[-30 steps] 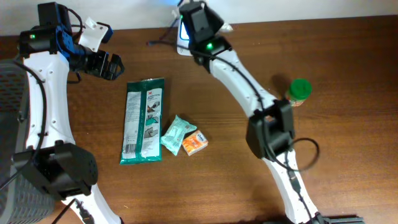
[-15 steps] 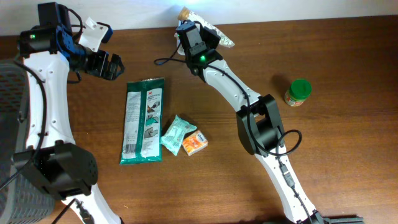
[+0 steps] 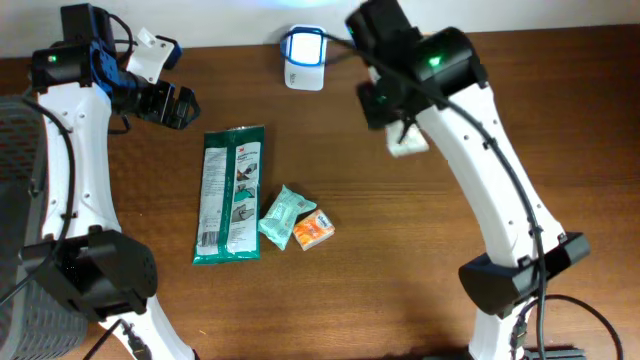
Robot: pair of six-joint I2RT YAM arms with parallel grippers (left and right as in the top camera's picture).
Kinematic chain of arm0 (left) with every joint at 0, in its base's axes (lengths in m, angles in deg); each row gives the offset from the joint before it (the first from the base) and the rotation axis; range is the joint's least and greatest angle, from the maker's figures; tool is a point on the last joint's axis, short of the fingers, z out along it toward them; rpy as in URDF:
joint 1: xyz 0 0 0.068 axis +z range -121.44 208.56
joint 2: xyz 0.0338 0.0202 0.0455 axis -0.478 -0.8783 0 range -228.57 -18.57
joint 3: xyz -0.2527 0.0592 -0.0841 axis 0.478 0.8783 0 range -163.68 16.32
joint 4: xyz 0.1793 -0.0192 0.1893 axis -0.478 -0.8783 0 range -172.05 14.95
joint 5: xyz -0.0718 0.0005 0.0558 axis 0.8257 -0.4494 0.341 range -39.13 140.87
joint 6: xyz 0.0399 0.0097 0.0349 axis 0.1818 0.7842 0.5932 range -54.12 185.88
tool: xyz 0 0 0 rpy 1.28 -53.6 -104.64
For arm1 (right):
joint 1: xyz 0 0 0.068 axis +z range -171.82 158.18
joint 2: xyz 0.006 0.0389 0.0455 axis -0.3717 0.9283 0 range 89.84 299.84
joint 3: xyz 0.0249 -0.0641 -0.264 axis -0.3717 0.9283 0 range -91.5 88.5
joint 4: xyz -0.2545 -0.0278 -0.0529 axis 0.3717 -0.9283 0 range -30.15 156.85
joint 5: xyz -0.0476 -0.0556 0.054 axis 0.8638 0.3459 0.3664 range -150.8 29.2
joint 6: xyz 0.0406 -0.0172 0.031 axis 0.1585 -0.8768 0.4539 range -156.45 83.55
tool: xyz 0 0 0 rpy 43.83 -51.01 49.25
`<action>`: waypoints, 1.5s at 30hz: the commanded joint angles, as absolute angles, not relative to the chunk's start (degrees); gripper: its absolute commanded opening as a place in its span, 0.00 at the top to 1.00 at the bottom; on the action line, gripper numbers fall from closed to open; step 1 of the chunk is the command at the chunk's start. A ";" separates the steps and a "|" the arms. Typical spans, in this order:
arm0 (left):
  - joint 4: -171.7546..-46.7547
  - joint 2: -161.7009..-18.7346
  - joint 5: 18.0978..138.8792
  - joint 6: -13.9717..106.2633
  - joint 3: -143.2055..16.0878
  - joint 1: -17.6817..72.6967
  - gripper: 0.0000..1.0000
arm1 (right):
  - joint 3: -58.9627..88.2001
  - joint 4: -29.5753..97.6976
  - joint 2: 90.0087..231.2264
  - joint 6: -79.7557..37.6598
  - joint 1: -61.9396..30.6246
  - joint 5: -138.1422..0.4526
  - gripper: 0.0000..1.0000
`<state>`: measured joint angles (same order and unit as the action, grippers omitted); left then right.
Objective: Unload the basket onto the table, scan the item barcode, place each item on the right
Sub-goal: 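Set the tube down beside the green jar at right, then grasp the orange tissue pack with the right gripper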
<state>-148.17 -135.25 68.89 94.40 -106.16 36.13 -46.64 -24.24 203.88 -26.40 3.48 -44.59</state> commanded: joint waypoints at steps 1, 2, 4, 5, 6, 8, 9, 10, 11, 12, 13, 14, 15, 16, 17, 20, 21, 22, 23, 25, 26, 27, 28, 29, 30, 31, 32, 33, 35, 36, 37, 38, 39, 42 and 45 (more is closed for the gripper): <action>-148.21 -134.71 69.07 95.12 -106.57 36.24 0.01 | -38.90 -25.86 205.09 -19.76 -1.68 -46.28 0.96; -148.21 -134.71 69.09 95.12 -106.57 36.24 0.01 | -34.77 -24.11 205.09 -19.61 -2.95 -46.80 0.96; -148.21 -134.71 69.09 95.12 -106.57 36.24 0.01 | -23.77 -18.41 205.09 -19.65 -6.10 -47.11 0.96; -148.21 -134.71 69.09 95.12 -106.57 36.24 0.01 | -20.25 -16.31 205.09 -19.65 -7.12 -47.13 0.96; -148.21 -134.71 69.09 95.12 -106.57 36.24 0.01 | -15.73 -13.51 205.09 -19.67 -8.67 -47.30 0.96; -148.21 -134.71 69.09 95.12 -106.57 36.24 0.01 | -9.48 -9.69 205.09 -19.65 -12.19 -47.30 0.96; -148.21 -134.71 69.07 95.12 -106.57 36.24 0.01 | -6.24 -7.46 205.09 -19.65 -14.82 -47.30 0.96; -148.21 -134.71 69.07 95.12 -106.57 36.24 0.01 | -4.43 -6.08 205.09 -19.67 -16.67 -47.26 0.96; -148.21 -134.71 69.09 95.12 -106.57 36.24 0.01 | -3.23 -5.25 205.09 -19.65 -18.99 -47.30 0.96; -148.21 -134.71 69.07 95.12 -106.57 36.24 0.01 | -2.86 -5.05 205.09 -19.65 -21.22 -47.30 0.95; -148.21 -134.71 69.09 95.12 -106.57 36.24 0.01 | -2.86 -5.07 205.09 -19.65 -23.23 -47.30 0.89; -148.21 -134.71 69.09 95.12 -106.57 36.24 0.01 | -2.86 -5.10 205.09 -19.65 -24.37 -47.33 0.87; -148.21 -134.71 69.09 95.12 -106.57 36.24 0.01 | -2.86 -5.10 205.09 -19.67 -25.11 -47.50 0.83; -148.21 -134.71 69.07 95.12 -106.57 36.24 0.01 | -2.86 -5.07 205.09 -19.91 -25.35 -48.22 0.75; -148.21 -134.71 69.09 95.12 -106.57 36.24 0.01 | -2.90 -5.07 205.09 -21.66 -25.31 -49.36 0.72; -148.21 -134.71 69.07 95.12 -106.57 36.24 0.01 | -3.51 -5.31 205.06 -22.93 -25.11 -51.65 0.62; -148.21 -134.71 69.09 95.12 -106.57 36.24 0.01 | -4.58 -6.17 205.00 -24.13 -25.11 -53.18 0.62; -148.21 -134.71 69.09 95.12 -106.57 36.24 0.01 | -6.97 -7.81 204.80 -27.32 -24.87 -57.82 0.61; -148.21 -134.71 69.07 95.12 -106.57 36.24 0.01 | -9.11 -9.29 204.63 -31.17 -24.32 -62.78 0.59; -148.21 -134.71 69.09 95.12 -106.57 36.24 0.01 | -11.97 -11.08 204.63 -38.80 -21.42 -79.24 0.57; -148.21 -134.71 69.07 95.12 -106.57 36.24 0.01 | -11.93 -11.02 204.65 -39.95 -20.17 -83.15 0.57; -148.21 -134.71 69.09 95.12 -106.57 36.24 0.01 | -11.58 -10.43 204.69 -40.11 -18.36 -85.07 0.57; -148.21 -134.71 69.09 95.12 -106.57 36.24 0.01 | -11.01 -9.49 204.69 -40.09 -15.97 -85.47 0.57; -148.21 -134.71 69.09 95.12 -106.57 36.24 0.01 | -10.31 -8.18 204.74 -40.02 -13.31 -85.79 0.57; -148.21 -134.71 69.07 95.12 -106.57 36.24 0.01 | -8.63 -5.60 204.74 -37.97 -9.92 -85.88 0.57; -148.21 -134.71 69.09 95.12 -106.57 36.24 0.01 | -7.25 -3.48 204.76 -34.73 -7.87 -85.88 0.58; -148.21 -134.71 69.09 95.12 -106.57 36.24 0.01 | -5.52 -0.99 204.76 -31.17 -5.96 -85.86 0.58; -148.21 -134.71 69.07 95.12 -106.57 36.24 0.01 | -3.62 1.57 204.76 -27.93 -3.89 -85.88 0.59; -148.21 -134.71 69.07 95.12 -106.57 36.24 0.01 | 1.19 8.61 204.76 -21.68 1.16 -85.79 0.73; -148.21 -134.71 69.09 95.12 -106.57 36.24 0.01 | 3.57 12.48 204.76 -20.24 3.59 -85.62 0.75; -148.21 -134.71 69.07 95.12 -106.57 36.24 0.01 | 5.69 16.08 204.76 -17.68 5.88 -85.60 0.77; -148.21 -134.71 69.09 95.12 -106.57 36.24 0.01 | 7.64 19.49 204.76 -14.80 7.83 -85.66 0.79; -148.21 -134.71 69.09 95.12 -106.57 36.24 0.01 | 8.64 21.72 204.76 -13.07 9.49 -85.66 0.80; -148.21 -134.71 69.09 95.12 -106.57 36.24 0.01 | 8.90 25.57 204.76 -10.40 15.15 -85.82 0.83; -148.21 -134.71 69.09 95.12 -106.57 36.24 0.01 | 8.99 25.77 204.89 -9.07 18.65 -83.89 0.83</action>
<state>-148.19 -135.25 68.87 94.40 -106.16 36.13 8.58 25.55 205.52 -11.30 16.35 -85.25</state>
